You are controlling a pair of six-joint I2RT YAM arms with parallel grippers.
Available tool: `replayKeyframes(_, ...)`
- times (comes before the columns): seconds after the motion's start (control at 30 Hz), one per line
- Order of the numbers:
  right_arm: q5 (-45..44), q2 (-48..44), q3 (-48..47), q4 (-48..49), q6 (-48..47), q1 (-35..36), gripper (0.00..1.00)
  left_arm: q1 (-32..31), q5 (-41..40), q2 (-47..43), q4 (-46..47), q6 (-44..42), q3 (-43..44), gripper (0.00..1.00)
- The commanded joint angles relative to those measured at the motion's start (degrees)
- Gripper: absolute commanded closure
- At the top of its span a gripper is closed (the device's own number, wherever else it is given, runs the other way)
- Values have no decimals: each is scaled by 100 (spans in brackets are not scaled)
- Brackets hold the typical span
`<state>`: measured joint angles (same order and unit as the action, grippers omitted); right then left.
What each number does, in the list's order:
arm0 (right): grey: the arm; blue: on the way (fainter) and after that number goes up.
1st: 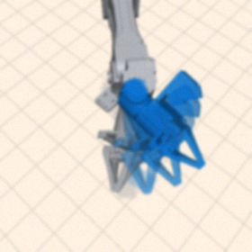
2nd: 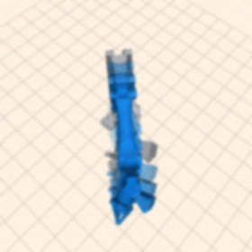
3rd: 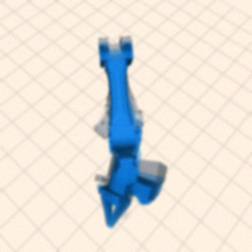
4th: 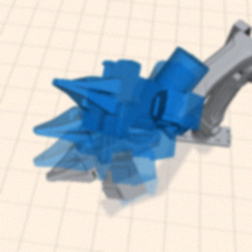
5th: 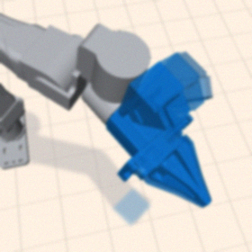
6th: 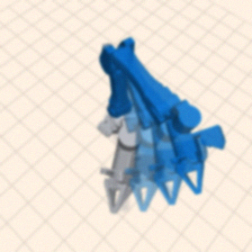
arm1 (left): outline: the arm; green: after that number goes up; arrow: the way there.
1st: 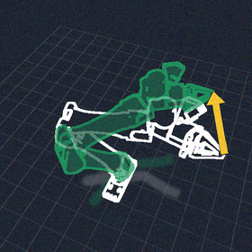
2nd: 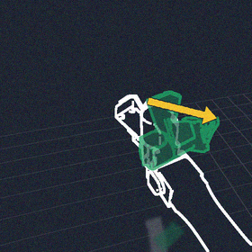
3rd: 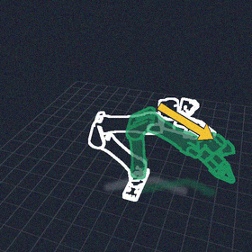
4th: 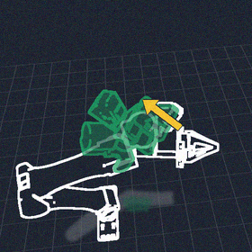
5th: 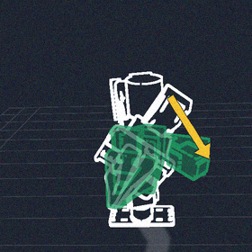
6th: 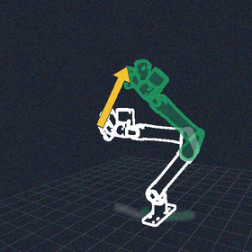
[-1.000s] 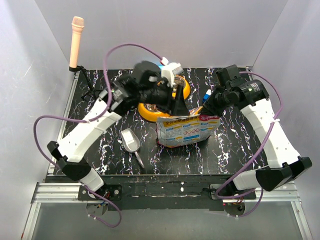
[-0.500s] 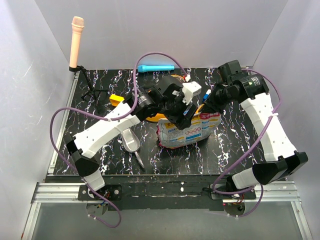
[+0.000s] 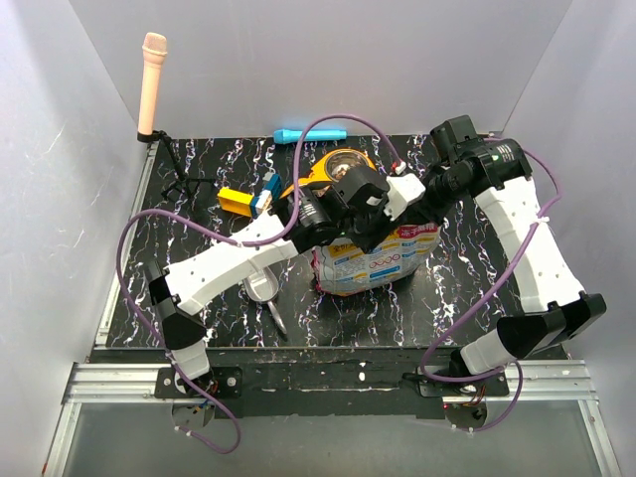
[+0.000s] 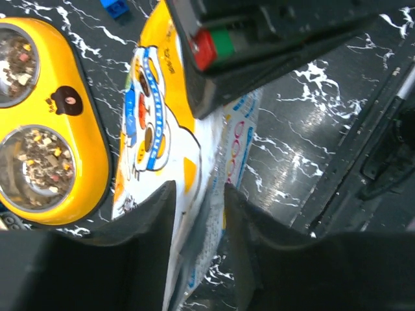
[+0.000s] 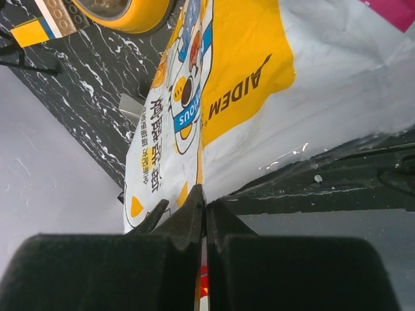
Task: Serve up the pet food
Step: Close the pet food bag at the center of the board.
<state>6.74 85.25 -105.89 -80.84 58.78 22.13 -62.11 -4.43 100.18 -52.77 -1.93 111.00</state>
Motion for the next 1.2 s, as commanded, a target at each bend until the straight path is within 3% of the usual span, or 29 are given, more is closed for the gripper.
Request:
replayKeyframes(0.0, 310, -272, -758, 323, 370, -16, 99, -30, -436, 185, 303, -386, -26, 81)
replayKeyframes(0.03, 258, -246, -793, 297, 405, -16, 99, -30, -436, 229, 233, -404, 9, 100)
replayKeyframes(0.17, -260, -62, -1065, -98, 345, -156, 99, -30, -296, 152, -329, -273, 71, 100)
replayKeyframes(0.23, -471, 87, -1302, -151, 126, -288, 99, -30, -95, -216, -199, -158, -322, 100)
replayKeyframes(0.5, -359, 826, -2419, -477, -411, -903, 99, -38, 205, -797, -462, 386, -1150, 100)
replayKeyframes(0.7, -112, 599, -1911, -118, -289, -912, 99, -38, 48, -702, -1033, 220, -764, 100)
replayKeyframes(0.9, -199, 651, -1989, -204, -315, -904, 99, -38, 275, -719, -972, 123, -808, 100)
replayKeyframes(1.17, -1104, 834, -2120, -178, -482, -1167, 99, -47, 443, -912, -1139, 475, -886, 100)
